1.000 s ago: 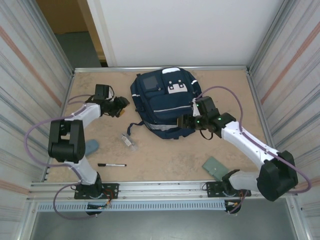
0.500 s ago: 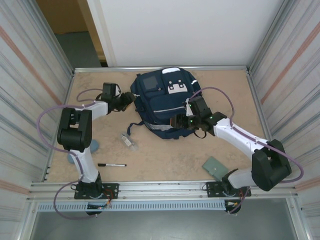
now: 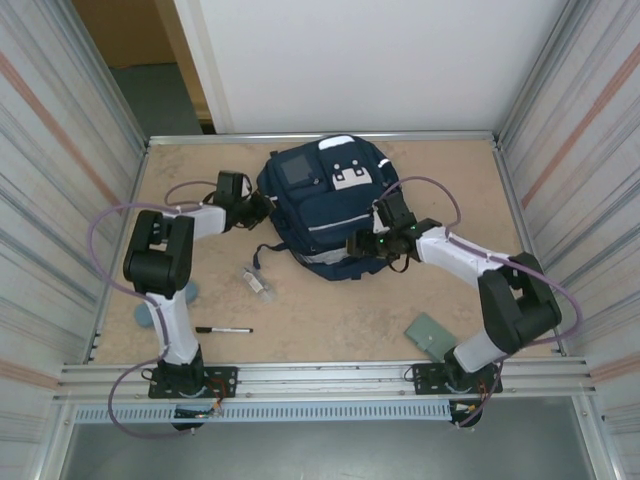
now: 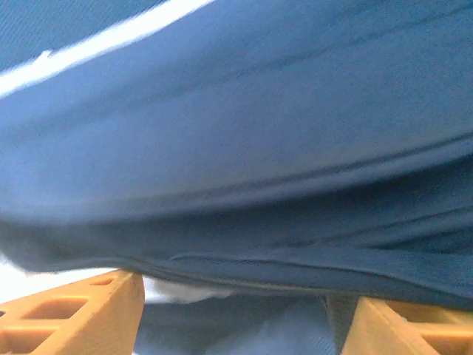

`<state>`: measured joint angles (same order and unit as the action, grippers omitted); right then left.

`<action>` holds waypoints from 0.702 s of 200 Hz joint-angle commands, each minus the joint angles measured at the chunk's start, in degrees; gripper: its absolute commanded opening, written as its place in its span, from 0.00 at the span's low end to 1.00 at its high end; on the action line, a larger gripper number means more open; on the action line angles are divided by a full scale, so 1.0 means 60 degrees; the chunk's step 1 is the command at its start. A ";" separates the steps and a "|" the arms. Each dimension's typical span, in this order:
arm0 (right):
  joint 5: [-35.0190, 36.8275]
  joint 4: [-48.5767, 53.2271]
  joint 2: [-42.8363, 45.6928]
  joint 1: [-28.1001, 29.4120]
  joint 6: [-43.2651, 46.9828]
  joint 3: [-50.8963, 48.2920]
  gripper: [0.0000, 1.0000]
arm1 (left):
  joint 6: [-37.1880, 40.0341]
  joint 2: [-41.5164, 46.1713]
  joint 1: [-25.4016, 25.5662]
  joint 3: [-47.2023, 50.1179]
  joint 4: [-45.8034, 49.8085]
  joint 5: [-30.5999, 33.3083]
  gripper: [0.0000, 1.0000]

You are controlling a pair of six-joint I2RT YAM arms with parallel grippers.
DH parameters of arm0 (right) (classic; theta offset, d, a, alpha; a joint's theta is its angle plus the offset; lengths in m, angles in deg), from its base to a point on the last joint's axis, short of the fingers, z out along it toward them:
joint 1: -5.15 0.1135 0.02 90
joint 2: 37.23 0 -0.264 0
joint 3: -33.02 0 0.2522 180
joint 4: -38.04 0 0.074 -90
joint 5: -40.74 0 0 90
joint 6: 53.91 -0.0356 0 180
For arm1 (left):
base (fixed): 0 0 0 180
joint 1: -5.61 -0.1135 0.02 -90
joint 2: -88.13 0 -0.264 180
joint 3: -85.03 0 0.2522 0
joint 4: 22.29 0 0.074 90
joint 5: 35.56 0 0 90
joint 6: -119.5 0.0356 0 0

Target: Pack the student bag

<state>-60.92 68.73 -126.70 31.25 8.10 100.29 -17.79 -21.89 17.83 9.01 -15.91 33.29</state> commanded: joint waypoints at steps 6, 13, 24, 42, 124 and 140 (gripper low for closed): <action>-0.0271 -0.0252 -0.0475 -0.1395 0.0829 0.0530 0.65 | -0.0553 0.1406 0.0519 0.0869 -0.0310 0.0794 0.00; -0.0415 -0.0401 -0.0535 -0.1727 0.0771 0.0542 0.65 | -0.0851 0.1638 0.0638 0.1101 -0.0373 0.0859 0.00; -0.0105 -0.0603 -0.0545 -0.2155 0.0778 0.0536 0.65 | -0.1487 0.1934 0.0832 0.1461 -0.0465 0.1018 0.00; 0.0134 -0.0565 -0.0656 -0.2512 0.0874 0.0817 0.65 | -0.2391 0.2177 0.1300 0.1800 -0.0546 0.1232 0.00; 0.2434 0.1158 0.2433 -0.0652 0.0196 0.0389 0.65 | -0.3904 0.1721 0.2266 0.1870 -0.0866 0.1017 0.01; 0.2208 0.0785 0.2787 0.0475 -0.0078 -0.0140 0.64 | -0.4011 0.1744 0.2330 0.1773 -0.0680 0.0595 0.03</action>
<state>-48.47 72.94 -113.33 26.18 10.37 103.64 -38.94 -11.70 30.45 19.98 -19.58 42.36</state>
